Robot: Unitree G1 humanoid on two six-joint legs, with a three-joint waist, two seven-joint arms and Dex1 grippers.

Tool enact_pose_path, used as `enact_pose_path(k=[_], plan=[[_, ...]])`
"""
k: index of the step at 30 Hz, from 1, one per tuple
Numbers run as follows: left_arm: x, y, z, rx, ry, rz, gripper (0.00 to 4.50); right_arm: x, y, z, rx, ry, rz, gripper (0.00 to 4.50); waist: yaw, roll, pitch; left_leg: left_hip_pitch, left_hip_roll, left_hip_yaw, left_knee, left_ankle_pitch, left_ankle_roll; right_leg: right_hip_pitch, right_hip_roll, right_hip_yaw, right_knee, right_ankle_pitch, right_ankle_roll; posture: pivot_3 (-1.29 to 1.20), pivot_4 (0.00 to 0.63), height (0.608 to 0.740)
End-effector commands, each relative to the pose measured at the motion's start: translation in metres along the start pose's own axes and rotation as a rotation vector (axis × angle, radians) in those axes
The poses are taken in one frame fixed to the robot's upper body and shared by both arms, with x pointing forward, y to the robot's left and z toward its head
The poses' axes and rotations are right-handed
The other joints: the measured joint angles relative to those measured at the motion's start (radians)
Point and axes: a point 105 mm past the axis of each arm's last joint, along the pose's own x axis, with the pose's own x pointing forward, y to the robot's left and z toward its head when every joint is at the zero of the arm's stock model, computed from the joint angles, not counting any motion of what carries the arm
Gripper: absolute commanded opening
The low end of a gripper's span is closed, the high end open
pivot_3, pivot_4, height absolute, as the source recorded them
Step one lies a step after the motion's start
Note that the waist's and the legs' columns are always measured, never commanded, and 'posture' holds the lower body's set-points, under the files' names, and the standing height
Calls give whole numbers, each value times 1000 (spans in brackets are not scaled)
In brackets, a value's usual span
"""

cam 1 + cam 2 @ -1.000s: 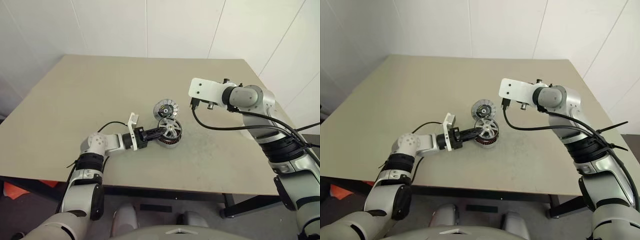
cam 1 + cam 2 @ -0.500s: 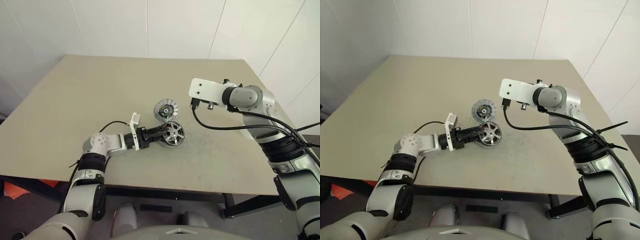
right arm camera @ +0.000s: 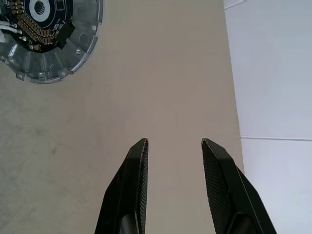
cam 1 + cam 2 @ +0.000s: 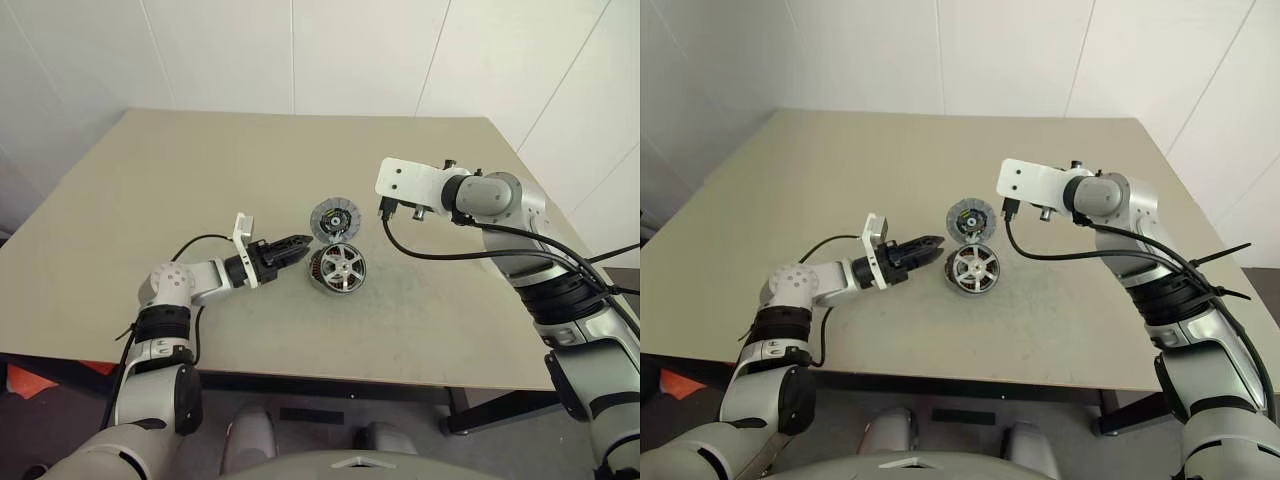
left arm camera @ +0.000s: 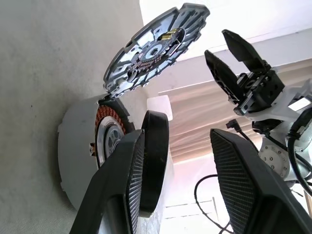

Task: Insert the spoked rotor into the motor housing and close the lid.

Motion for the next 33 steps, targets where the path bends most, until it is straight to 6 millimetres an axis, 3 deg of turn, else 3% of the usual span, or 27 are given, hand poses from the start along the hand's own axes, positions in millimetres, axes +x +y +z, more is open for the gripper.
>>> enact_pose_path(k=[1,6,10,13,19,33], plan=[[-5,-18,8,52,-29,-53,2265,-7,-3,8,-6,-46,-2,1940,0,0,0,0,0,0,0,0,0,0,0,0,0,0,0,0,0,740],[-26,-22,16,171,-69,3,2265,-24,21,12,23,-95,80,1940,0,0,0,0,1,0,0,0,0,0,0,0,-1,0,0,0,0,740],[-49,-64,47,331,-143,-25,2265,-40,35,14,41,-110,120,1940,0,0,1,-1,1,0,-1,0,0,-1,0,0,0,0,0,0,0,740],[-62,-79,66,426,-170,13,2265,-42,40,19,48,-123,140,1940,0,0,1,1,1,0,0,0,0,-1,1,0,1,0,0,0,0,740],[-72,-68,82,448,-209,95,2265,-31,63,39,71,-179,212,1940,-1,1,1,6,0,1,-2,0,1,3,1,1,1,0,0,0,0,740],[-72,-58,69,419,-224,102,2265,-6,79,45,94,-169,231,1940,-1,0,1,1,1,0,-3,2,-4,-2,1,0,1,0,0,0,0,740]])
